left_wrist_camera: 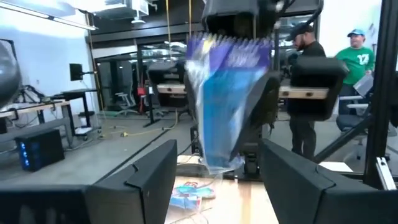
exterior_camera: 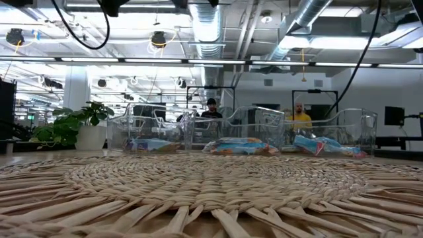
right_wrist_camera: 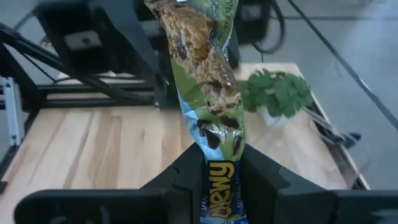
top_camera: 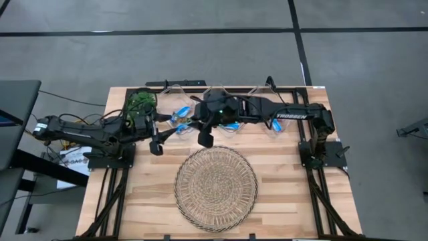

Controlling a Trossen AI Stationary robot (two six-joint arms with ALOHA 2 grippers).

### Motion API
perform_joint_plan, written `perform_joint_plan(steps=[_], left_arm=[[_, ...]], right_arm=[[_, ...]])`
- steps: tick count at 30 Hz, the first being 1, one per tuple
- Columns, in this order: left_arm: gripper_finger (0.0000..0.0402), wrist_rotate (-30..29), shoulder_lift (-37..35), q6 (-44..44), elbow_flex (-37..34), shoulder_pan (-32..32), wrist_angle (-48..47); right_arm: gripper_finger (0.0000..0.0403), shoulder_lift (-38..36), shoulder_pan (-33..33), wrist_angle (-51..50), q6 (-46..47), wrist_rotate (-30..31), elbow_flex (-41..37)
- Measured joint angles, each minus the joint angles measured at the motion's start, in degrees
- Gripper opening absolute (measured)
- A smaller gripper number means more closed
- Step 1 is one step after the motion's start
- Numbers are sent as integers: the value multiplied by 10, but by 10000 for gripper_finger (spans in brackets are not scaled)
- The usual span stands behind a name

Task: Pick and place Granola Bars by type
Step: Put the blue granola bar into the left transparent bin

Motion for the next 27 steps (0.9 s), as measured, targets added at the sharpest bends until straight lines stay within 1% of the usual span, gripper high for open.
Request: perform_joint_plan(steps=[5, 9, 15, 17, 19, 21, 27], left_arm=[[216, 37, 25, 0, 0, 12, 46], [216, 38, 40, 0, 0, 22, 72], [216, 61, 59, -10, 0, 35, 105], [210, 67, 61, -10, 0, 38, 107], [196, 67, 61, -12, 0, 40, 104], [173, 67, 61, -12, 0, 39, 104], [75, 68, 61, -11, 0, 39, 105]], right_arm=[[75, 0, 0, 16, -4, -12, 0], [75, 0, 1, 17, -7, -12, 0], [75, 1, 6, 36, -18, -13, 0], [75, 1, 6, 39, -18, -13, 0], [75, 1, 5, 38, -18, -13, 0], [75, 1, 5, 38, -19, -13, 0], [75, 1, 5, 38, -19, -11, 0]])
